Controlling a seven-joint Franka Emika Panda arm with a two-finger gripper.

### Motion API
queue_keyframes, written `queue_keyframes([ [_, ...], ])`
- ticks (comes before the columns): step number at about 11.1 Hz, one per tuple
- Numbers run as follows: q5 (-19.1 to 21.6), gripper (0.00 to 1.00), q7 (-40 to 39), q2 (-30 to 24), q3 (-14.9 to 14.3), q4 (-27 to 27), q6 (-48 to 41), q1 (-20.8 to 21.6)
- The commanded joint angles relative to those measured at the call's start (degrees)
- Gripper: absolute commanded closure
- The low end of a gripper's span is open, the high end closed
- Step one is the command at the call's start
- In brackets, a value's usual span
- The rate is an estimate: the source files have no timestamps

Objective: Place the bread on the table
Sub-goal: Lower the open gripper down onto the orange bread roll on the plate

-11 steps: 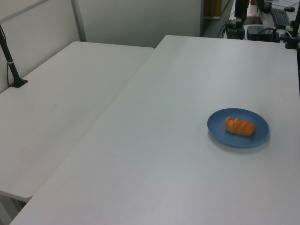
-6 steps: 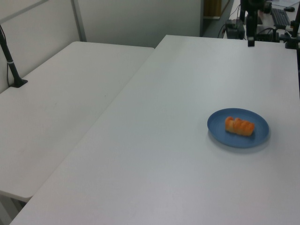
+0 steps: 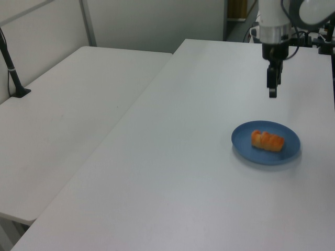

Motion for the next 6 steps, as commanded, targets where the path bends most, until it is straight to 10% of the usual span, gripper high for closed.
queue_keyframes([
  [1,0.4,0.0,4.8,-0.9,-0.4,-7.9,9.6,3.2],
  [6,0.4,0.0,10.1,6.4,-0.4,-9.0,17.9,5.1],
])
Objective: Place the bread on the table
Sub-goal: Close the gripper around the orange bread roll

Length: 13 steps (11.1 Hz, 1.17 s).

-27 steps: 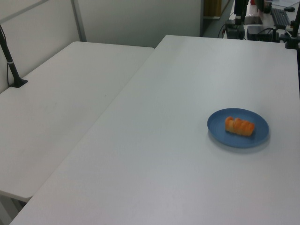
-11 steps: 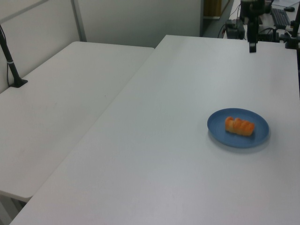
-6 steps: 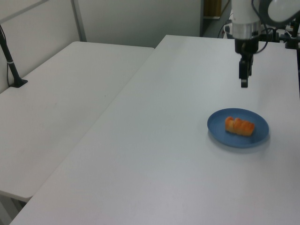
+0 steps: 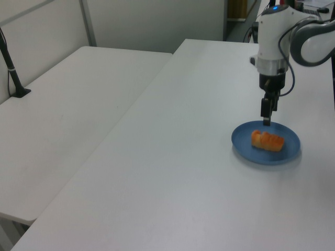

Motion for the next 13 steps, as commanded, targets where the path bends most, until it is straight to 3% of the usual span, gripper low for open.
queue_keyframes([
  [1,0.4,0.0,1.9,3.5,-0.4,-0.7,3.3,1.1],
  [5,0.0,0.0,5.0,8.2,-0.4,-1.0,7.3,1.4],
  [7,-0.1,0.09,5.3,8.6,-0.4,-0.9,7.3,1.7],
  [11,-0.2,0.6,5.6,8.4,-0.3,-0.7,6.7,2.1],
  [12,-0.2,0.67,5.6,8.3,-0.3,-0.7,6.6,2.2],
  [13,-0.2,0.67,5.6,8.1,-0.3,-0.6,6.2,2.2],
])
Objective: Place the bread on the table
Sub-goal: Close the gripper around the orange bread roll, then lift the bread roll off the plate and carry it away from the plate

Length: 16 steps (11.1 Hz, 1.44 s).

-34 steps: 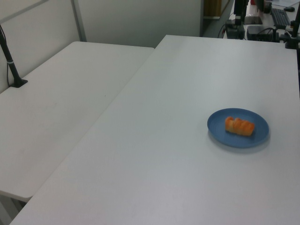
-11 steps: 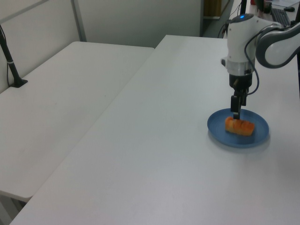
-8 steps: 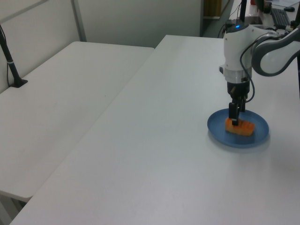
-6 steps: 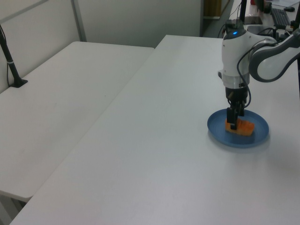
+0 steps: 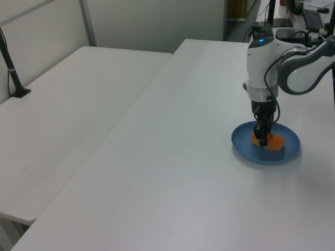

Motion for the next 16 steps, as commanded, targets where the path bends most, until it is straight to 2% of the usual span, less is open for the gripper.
queue_keyframes([
  [1,-0.2,0.67,1.6,-1.2,-0.3,-0.3,-1.4,0.8],
  [5,-0.4,0.67,0.9,-3.3,-0.4,4.0,-10.3,0.0],
  [8,-1.1,0.67,-1.3,-3.4,-0.5,12.2,-18.7,-2.0],
  [11,-2.7,0.67,-6.2,-2.4,-0.5,17.9,-21.0,-4.3],
  [13,-3.1,0.67,-9.7,1.1,-0.5,24.7,-21.0,-6.4],
  [16,-3.2,0.66,-13.5,11.2,-0.6,37.9,-20.3,-8.6],
])
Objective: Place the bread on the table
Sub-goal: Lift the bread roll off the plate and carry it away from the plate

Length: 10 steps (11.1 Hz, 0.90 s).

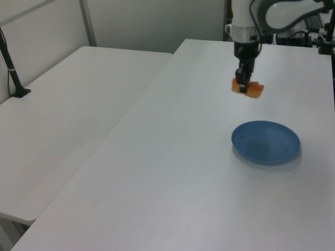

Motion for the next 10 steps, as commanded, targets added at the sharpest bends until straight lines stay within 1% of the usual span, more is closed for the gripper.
queue_keyframes([
  [1,-0.6,0.66,-5.1,12.5,-0.4,14.7,-0.9,-1.8],
  [2,-0.6,0.66,-6.6,14.9,-0.5,16.8,0.6,-2.5],
  [3,-0.6,0.65,-8.0,16.1,-0.5,17.3,4.6,-3.3],
  [5,-0.6,0.64,-10.4,19.1,-0.5,17.3,14.2,-5.1],
  [8,-0.6,0.62,-10.6,24.3,-0.5,17.3,27.8,-7.0],
  [9,-0.7,0.6,-10.6,25.9,-0.6,17.3,30.5,-7.0],
  [10,-1.7,0.6,-10.6,27.1,-0.5,17.3,32.2,-7.0],
])
